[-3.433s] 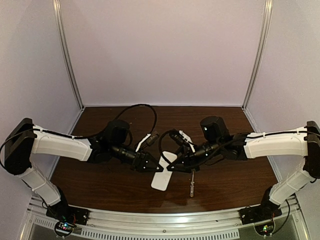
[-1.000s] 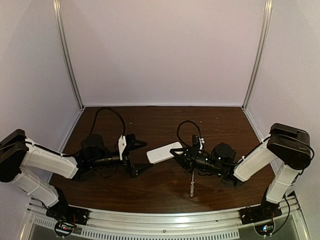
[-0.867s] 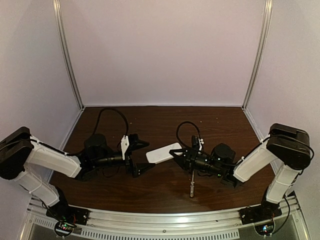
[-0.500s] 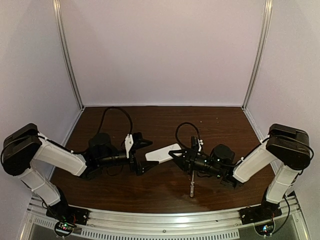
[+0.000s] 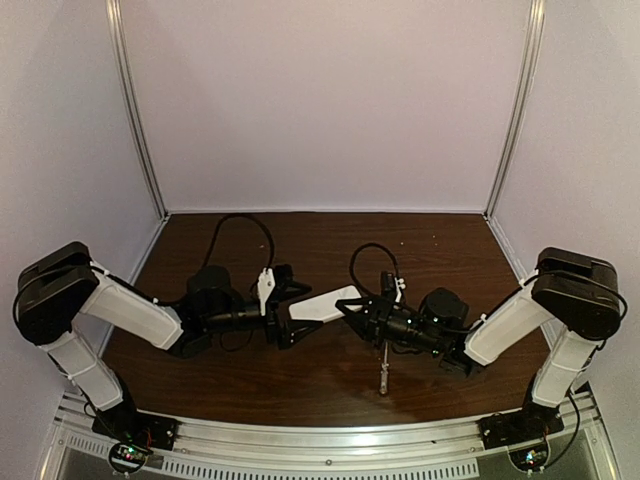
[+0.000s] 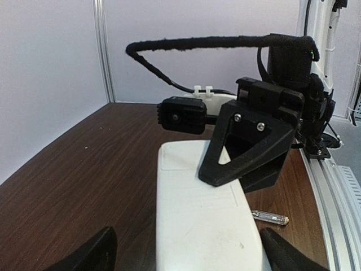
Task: Unload the batteries from the remote control
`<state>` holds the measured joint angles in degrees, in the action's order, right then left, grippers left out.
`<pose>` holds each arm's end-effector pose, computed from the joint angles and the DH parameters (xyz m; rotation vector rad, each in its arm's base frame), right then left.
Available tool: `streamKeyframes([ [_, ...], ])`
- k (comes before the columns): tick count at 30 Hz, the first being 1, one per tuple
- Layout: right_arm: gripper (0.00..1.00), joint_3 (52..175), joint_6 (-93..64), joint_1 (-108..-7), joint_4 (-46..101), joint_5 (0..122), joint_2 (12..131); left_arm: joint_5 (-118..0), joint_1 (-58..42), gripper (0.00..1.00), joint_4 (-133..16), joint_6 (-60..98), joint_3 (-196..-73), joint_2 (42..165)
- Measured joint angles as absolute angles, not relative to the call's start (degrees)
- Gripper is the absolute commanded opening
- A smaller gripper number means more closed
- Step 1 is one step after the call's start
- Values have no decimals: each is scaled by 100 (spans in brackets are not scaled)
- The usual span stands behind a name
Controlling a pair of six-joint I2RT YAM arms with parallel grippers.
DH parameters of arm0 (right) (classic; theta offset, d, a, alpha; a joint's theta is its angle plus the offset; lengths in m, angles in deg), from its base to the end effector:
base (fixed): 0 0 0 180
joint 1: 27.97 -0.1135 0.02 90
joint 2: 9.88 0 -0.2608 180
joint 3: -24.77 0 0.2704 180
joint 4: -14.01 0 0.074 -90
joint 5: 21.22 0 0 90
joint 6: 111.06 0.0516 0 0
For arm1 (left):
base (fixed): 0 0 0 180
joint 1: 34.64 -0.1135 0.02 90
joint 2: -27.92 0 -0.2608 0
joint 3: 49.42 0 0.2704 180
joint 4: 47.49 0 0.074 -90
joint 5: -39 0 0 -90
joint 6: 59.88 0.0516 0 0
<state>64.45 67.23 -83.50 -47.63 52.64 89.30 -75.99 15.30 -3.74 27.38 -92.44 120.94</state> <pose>0.1706 0.2739 0.1426 0.2812 1.9990 2.0586 0.1942 -0.2648 0.1537 1.0183 1.4632 -1.0427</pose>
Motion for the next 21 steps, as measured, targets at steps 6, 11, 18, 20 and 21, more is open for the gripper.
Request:
streamKeyframes([
  [6, 0, 6447, 6719, -8361, -4765, 5321, 8937, -7663, 1532, 76, -332, 2714, -9285, 12166],
  [11, 0, 6447, 6717, -8361, -4772, 5391, 8945, -7717, 1545, 63, -337, 2692, -9325, 12220],
  [18, 0, 6467, 6677, -8363, -4806, 5515, 8950, -7739, 1556, 34, -319, 2670, -9375, 12238],
  [20, 0, 6467, 6677, -8363, -4809, 5515, 8952, -7739, 1556, 26, -326, 2668, -9377, 12238],
  [21, 0, 6467, 6677, -8363, -4813, 5517, 8956, -7739, 1556, 23, -328, 2668, -9377, 12238],
])
